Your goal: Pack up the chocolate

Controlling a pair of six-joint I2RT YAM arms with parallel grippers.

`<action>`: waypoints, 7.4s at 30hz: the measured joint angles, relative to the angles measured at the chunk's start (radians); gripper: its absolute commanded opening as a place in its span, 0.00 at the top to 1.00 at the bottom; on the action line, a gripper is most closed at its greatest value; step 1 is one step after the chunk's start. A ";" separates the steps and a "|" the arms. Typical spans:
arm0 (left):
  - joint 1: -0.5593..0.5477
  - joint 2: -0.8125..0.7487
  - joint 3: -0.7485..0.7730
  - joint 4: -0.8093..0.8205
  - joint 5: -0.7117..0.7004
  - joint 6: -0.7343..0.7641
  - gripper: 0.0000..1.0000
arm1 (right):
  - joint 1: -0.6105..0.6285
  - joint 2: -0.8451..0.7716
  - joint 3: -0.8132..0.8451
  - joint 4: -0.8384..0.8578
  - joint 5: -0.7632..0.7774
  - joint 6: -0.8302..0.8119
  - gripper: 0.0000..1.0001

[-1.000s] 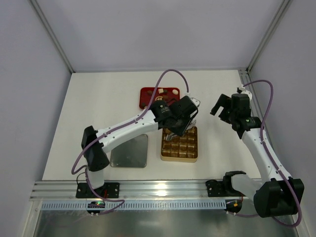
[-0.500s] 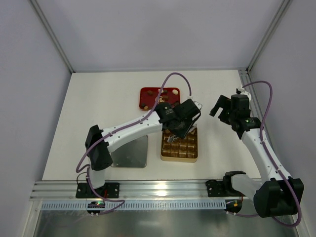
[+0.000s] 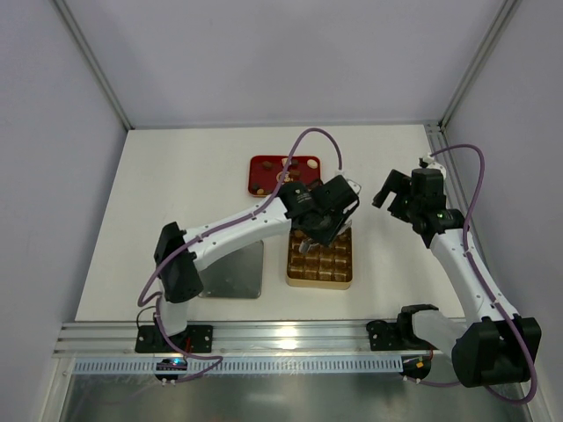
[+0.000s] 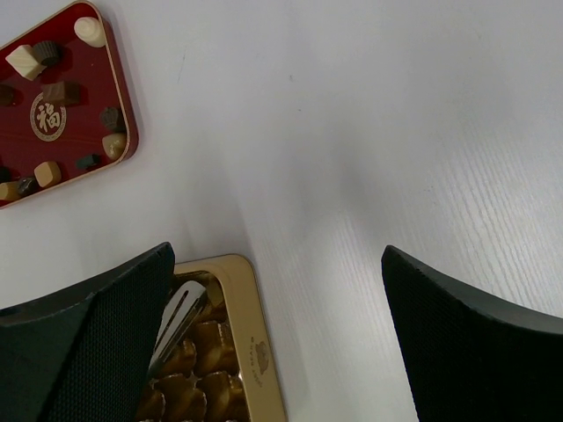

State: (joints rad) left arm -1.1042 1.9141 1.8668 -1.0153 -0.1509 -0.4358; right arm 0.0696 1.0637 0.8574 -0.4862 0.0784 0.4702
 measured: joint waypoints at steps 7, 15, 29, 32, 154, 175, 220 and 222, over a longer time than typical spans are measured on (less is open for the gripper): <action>0.039 0.000 0.130 -0.022 -0.028 0.026 0.57 | 0.000 0.003 0.000 0.003 -0.021 -0.007 0.00; 0.231 0.062 0.270 -0.036 -0.052 0.078 0.57 | 0.000 0.027 0.000 0.017 -0.047 -0.016 0.00; 0.354 0.317 0.424 -0.067 -0.107 0.144 0.55 | 0.000 0.050 -0.001 0.037 -0.060 -0.021 0.00; 0.358 0.320 0.426 -0.072 -0.127 0.157 0.54 | 0.000 0.054 -0.001 0.041 -0.061 -0.021 0.00; 0.426 0.425 0.459 -0.023 -0.110 0.208 0.58 | 0.000 0.091 -0.020 0.068 -0.116 -0.023 0.00; 0.426 0.424 0.458 -0.033 -0.113 0.208 0.65 | 0.000 0.101 -0.020 0.067 -0.119 -0.023 0.00; 0.254 -0.294 -0.233 -0.015 -0.016 0.038 0.66 | 0.059 0.101 -0.061 0.140 -0.137 0.004 0.00; 0.232 -0.335 -0.270 -0.014 -0.009 0.021 0.66 | 0.073 0.109 -0.061 0.145 -0.133 0.008 0.00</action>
State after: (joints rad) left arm -0.8719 1.5787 1.5963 -1.0298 -0.1600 -0.4152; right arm 0.1425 1.1725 0.7963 -0.3416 -0.0547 0.4786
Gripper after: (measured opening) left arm 0.347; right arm 0.996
